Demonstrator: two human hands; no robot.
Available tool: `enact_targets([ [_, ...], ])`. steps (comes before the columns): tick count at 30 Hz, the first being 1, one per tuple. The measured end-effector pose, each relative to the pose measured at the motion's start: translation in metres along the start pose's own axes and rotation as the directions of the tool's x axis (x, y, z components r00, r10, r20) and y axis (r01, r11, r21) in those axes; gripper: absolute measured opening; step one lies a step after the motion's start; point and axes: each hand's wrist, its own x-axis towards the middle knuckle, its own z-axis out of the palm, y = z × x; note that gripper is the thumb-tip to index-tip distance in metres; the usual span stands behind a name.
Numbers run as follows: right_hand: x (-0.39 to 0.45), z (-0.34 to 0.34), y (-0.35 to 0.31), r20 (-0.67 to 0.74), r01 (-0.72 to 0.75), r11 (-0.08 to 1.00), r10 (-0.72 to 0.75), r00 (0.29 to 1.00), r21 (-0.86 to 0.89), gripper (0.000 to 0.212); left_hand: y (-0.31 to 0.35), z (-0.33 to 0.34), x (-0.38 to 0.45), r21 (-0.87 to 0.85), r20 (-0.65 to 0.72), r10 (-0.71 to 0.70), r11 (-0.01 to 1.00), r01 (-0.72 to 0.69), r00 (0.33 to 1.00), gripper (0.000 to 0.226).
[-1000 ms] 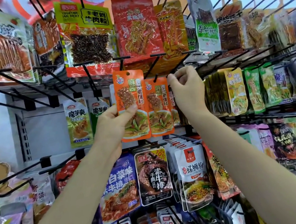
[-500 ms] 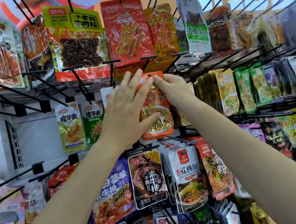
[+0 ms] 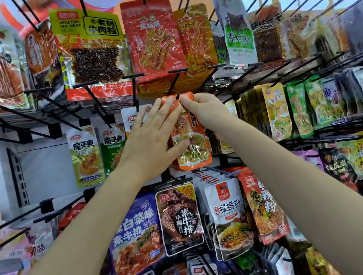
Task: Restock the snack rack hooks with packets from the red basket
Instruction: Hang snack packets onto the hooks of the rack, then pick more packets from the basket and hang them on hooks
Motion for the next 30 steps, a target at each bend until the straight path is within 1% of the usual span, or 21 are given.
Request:
enact_targets([
  [2, 0.001, 0.002, 0.005, -0.076, 0.023, 0.994, -0.032, 0.997, -0.110, 0.026, -0.001, 0.002, -0.001, -0.005, 0.015, 0.005, 1.000, -0.005, 1.000, 0.085],
  [3, -0.001, 0.001, 0.007, -0.133, 0.054, 0.978, -0.083, 0.988, -0.203, 0.027, -0.002, 0.002, -0.003, -0.009, 0.023, 0.011, 1.000, -0.011, 1.000, 0.085],
  [4, -0.004, 0.001, 0.011, -0.178, 0.106, 0.945, -0.167, 0.970, -0.308, 0.033, -0.004, 0.002, -0.006, -0.010, 0.028, 0.016, 1.000, -0.016, 0.999, 0.085],
  [5, -0.007, 0.000, 0.016, -0.190, 0.176, 0.892, -0.275, 0.943, -0.417, 0.041, -0.008, 0.002, -0.010, -0.002, 0.024, 0.023, 1.000, -0.023, 0.999, 0.083],
  [6, -0.011, -0.001, 0.022, -0.162, 0.250, 0.816, -0.382, 0.910, -0.520, 0.047, -0.013, 0.002, -0.014, 0.019, 0.011, 0.028, 0.999, -0.028, 1.000, 0.081],
  [7, -0.014, -0.002, 0.028, -0.097, 0.317, 0.729, -0.464, 0.881, -0.607, 0.052, -0.019, 0.001, -0.019, 0.053, -0.002, 0.028, 0.998, -0.028, 1.000, 0.078],
  [8, -0.017, -0.002, 0.033, -0.012, 0.366, 0.647, -0.501, 0.865, -0.669, 0.058, -0.025, 0.001, -0.023, 0.091, -0.006, 0.023, 0.996, -0.022, 1.000, 0.076],
  [9, -0.019, -0.002, 0.037, 0.068, 0.390, 0.585, -0.495, 0.866, -0.711, 0.063, -0.031, 0.001, -0.027, 0.122, 0.007, 0.012, 0.992, -0.013, 1.000, 0.075],
  [10, -0.019, 0.000, 0.040, 0.121, 0.386, 0.546, -0.459, 0.880, -0.743, 0.067, -0.034, 0.001, -0.029, 0.140, 0.033, -0.001, 0.990, -0.004, 0.999, 0.075],
  [11, -0.019, 0.002, 0.042, 0.142, 0.368, 0.532, -0.418, 0.897, -0.762, 0.070, -0.036, 0.001, -0.029, 0.147, 0.070, -0.015, 0.989, 0.005, 0.997, 0.075],
  [14, -0.015, 0.009, 0.043, 0.157, 0.325, 0.518, -0.343, 0.926, -0.791, 0.076, -0.035, 0.005, -0.026, 0.146, 0.183, -0.058, 0.989, 0.032, 0.981, 0.070],
  [16, -0.012, 0.013, 0.044, 0.167, 0.312, 0.500, -0.313, 0.935, -0.808, 0.077, -0.035, 0.006, -0.025, 0.097, 0.182, -0.067, 0.994, 0.050, 0.981, 0.070],
  [19, -0.011, 0.012, 0.044, 0.174, 0.316, 0.490, -0.313, 0.934, -0.813, 0.075, -0.037, 0.003, -0.028, 0.033, 0.177, -0.096, 0.995, 0.092, 0.979, 0.068],
  [21, -0.019, 0.008, 0.039, 0.176, 0.348, 0.517, -0.352, 0.919, -0.782, 0.069, -0.034, -0.003, -0.030, 0.009, 0.119, -0.110, 0.994, 0.110, 0.987, 0.066],
  [23, -0.037, -0.003, 0.032, 0.159, 0.410, 0.547, -0.448, 0.880, -0.730, 0.060, -0.019, -0.012, -0.031, -0.052, -0.002, -0.081, 0.995, 0.081, 0.997, 0.066],
  [24, -0.050, -0.011, 0.028, 0.133, 0.432, 0.558, -0.495, 0.858, -0.708, 0.055, -0.005, -0.016, -0.032, -0.101, -0.066, -0.048, 0.994, 0.042, 0.997, 0.067],
  [26, -0.084, -0.032, 0.027, 0.063, 0.439, 0.578, -0.556, 0.829, -0.688, 0.045, 0.032, -0.017, -0.034, -0.218, -0.197, 0.039, 0.972, -0.082, 0.980, 0.062],
  [28, -0.127, -0.059, 0.034, 0.000, 0.395, 0.581, -0.562, 0.827, -0.712, 0.039, 0.081, -0.005, -0.039, -0.309, -0.316, 0.113, 0.926, -0.215, 0.942, 0.053],
  [30, -0.174, -0.092, 0.053, -0.034, 0.320, 0.551, -0.536, 0.844, -0.771, 0.034, 0.134, 0.019, -0.048, -0.406, -0.377, 0.132, 0.866, -0.291, 0.917, 0.046],
])
